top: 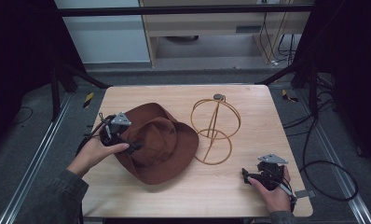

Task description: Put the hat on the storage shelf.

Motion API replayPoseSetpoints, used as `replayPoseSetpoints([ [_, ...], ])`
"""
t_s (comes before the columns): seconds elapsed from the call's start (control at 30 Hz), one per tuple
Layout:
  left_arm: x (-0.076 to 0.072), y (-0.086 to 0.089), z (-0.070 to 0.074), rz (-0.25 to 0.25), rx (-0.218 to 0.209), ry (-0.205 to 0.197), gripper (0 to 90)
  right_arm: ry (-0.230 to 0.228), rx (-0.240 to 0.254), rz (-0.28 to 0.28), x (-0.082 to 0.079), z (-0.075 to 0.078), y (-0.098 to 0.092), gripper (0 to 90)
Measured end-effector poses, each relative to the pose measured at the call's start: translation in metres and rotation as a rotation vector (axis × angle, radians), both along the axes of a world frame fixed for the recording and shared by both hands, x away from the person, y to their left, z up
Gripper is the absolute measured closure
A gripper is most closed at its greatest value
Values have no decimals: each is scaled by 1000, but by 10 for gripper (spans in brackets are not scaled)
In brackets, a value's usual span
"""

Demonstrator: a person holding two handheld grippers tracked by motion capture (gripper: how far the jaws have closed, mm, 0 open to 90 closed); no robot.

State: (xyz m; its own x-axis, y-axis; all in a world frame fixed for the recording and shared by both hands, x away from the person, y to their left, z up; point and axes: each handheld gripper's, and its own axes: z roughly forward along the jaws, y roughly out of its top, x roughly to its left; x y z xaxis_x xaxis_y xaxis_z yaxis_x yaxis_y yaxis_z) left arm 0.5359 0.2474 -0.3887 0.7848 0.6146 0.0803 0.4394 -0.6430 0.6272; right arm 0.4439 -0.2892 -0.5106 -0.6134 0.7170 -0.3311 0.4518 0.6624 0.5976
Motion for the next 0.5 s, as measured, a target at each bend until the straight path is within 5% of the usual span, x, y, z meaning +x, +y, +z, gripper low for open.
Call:
replayPoseSetpoints([
  [0.5,25,-33,14,-47,108,61,38,0,0,0,0,0,0,7],
])
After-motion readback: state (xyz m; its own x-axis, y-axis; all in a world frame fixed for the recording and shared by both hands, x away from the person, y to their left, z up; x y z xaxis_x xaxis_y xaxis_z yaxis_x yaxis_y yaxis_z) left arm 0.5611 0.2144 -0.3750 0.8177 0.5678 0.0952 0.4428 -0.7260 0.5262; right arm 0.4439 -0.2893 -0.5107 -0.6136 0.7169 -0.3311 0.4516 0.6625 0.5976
